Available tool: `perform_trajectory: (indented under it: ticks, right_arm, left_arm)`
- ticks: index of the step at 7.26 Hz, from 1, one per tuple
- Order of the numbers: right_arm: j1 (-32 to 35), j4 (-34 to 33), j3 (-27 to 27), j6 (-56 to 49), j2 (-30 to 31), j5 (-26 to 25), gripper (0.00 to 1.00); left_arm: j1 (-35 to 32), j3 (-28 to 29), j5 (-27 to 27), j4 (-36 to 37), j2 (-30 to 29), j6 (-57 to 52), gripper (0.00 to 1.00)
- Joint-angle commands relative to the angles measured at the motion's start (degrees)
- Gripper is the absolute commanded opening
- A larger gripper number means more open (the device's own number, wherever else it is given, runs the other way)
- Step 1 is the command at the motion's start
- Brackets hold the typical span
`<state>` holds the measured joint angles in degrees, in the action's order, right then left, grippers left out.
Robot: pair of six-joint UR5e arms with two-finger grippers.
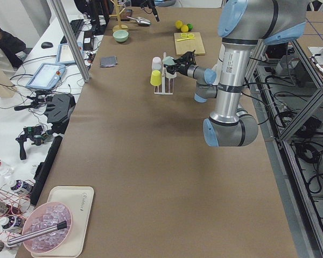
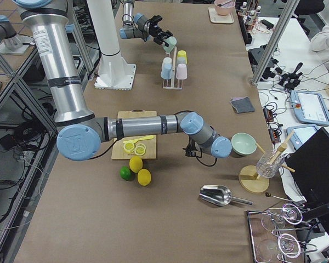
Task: Place cup on cup holder
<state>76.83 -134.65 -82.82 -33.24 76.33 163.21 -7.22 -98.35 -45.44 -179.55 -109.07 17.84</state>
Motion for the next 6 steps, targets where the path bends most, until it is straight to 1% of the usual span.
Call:
perform_trajectory:
  ticks: [1,2,3,4,5,6]
  right_arm:
    - [0.08,4.19,-3.48,10.15,0.92,-9.26,0.99]
    - [0.08,5.70,-3.49,12.73,1.01,-12.19,0.99]
    - [0.08,9.98,-3.66,15.02,1.36,-16.31,0.99]
    - [0.08,16.02,-3.93,16.96,3.10,-19.04,0.99]
    - [0.16,22.52,-3.93,18.46,4.69,-19.16,0.99]
    - [0.16,27.63,-3.93,19.25,5.83,-19.25,0.99]
  left_arm:
    - [0.10,0.26,0.00,-0.01,-0.18,0.00,0.00]
    - [0.19,0.61,0.09,-0.01,-0.44,0.00,0.00]
    - [0.36,1.66,0.09,-0.01,-1.31,0.00,0.00]
    - [0.45,1.75,0.09,-0.01,-1.32,0.00,0.00]
    - [0.45,1.75,0.09,-0.09,-1.32,0.00,0.00]
    - [0.97,1.75,0.18,-0.09,-1.32,0.00,0.00]
